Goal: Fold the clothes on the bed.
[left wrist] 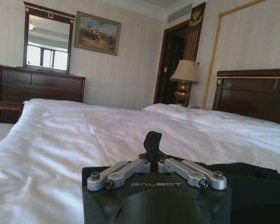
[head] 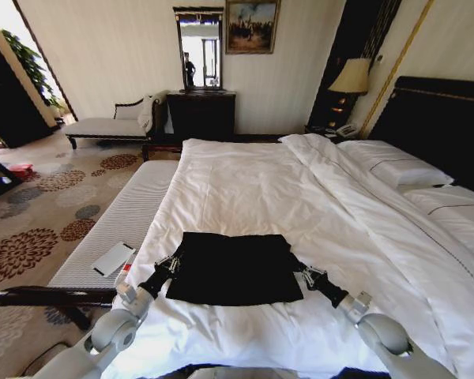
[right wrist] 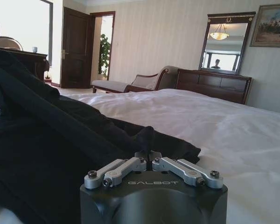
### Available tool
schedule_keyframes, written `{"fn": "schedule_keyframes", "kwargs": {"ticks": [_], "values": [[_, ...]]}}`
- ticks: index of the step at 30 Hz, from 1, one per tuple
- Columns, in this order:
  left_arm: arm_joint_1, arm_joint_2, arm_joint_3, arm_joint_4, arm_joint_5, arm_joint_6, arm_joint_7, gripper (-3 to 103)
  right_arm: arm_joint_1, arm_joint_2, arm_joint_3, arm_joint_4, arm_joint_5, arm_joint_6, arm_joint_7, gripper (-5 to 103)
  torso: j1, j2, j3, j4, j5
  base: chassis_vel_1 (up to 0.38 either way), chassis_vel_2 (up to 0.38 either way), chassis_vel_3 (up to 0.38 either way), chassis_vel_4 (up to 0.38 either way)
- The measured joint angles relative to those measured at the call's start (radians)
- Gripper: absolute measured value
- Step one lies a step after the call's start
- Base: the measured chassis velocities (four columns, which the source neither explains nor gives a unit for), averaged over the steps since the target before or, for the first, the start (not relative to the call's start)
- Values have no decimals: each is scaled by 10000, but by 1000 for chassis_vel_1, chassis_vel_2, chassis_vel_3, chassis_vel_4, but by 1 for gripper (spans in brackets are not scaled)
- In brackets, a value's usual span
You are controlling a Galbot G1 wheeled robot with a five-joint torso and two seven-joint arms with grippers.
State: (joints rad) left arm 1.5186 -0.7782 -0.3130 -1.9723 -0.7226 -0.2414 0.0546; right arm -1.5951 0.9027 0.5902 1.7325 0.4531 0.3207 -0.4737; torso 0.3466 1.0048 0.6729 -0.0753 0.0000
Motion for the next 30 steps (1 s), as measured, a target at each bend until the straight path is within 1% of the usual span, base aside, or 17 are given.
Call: {"fn": "schedule_keyframes", "kwargs": {"ticks": [5, 10, 18, 19, 20, 21, 22, 24, 25, 26, 27, 28, 29, 30], "values": [[243, -173, 6, 101, 285, -182, 13, 2, -41, 143, -269, -116, -318, 159, -7, 1, 0, 0, 0, 1, 0, 0, 0, 0, 0], [281, -113, -72, 213, 306, -279, 25, 2, -121, 233, -432, -148, -668, 292, 2, 1, 1, -1, 0, 1, 0, 0, 0, 0, 0], [427, -140, -61, 258, 375, -357, 31, 2, -291, 300, -414, -173, -855, 415, 2, 1, 1, 0, 0, 1, 1, 0, 0, 0, 0], [464, -177, -6, 249, 449, -369, -3, 2, -324, 297, -390, -152, -848, 415, 0, -2, 1, -1, 0, 1, 0, 0, 0, 0, 0], [464, -177, -6, 249, 449, -369, -3, 2, -324, 297, -390, -152, -848, 415, 0, -2, 1, -1, 0, 1, 0, 0, 0, 0, 0], [519, -216, 34, 214, 546, -387, -38, -1, -363, 288, -350, -120, -842, 416, -14, 3, 1, -1, 0, 0, 0, 0, 0, 0, 0], [599, -258, 72, 163, 680, -405, -53, 2, -410, 273, -297, -83, -832, 426, -34, 8, 1, 0, 0, 0, 2, 0, 0, 0, 0], [802, -338, 126, 81, 1049, -481, -60, 13, -556, 246, -177, 5, -794, 452, -65, 19, 1, 0, 0, 1, 0, 0, 0, 0, 0], [883, -354, 135, 52, 1176, -512, -60, 13, -613, 242, -136, 38, -787, 462, -91, 19, 1, 0, 0, 1, 1, 0, 0, 0, 0], [1003, -379, 140, 15, 1346, -551, -59, 19, -698, 242, -78, 95, -777, 474, -128, 24, 2, 0, 0, 1, 1, 0, 0, 0, 0], [1003, -379, 140, 15, 1346, -551, -59, 19, -698, 242, -78, 95, -777, 474, -128, 24, 2, 0, 0, 1, 1, 0, 0, 0, 0], [1051, -389, 140, 0, 1402, -568, -58, 24, -747, 242, -45, 135, -772, 477, -142, 30, 1, 0, 0, 1, 1, 0, 0, 0, 0], [1168, -409, 116, -45, 1503, -595, -57, 24, -828, 251, 16, 219, -766, 479, -158, 35, 1, 0, 0, 0, 0, 0, 0, 0, 0], [1287, -426, 60, -105, 1564, -618, -57, 29, -940, 267, 94, 331, -761, 480, -174, 41, 2, 0, 0, 1, 1, 0, 0, 0, 0]]}}
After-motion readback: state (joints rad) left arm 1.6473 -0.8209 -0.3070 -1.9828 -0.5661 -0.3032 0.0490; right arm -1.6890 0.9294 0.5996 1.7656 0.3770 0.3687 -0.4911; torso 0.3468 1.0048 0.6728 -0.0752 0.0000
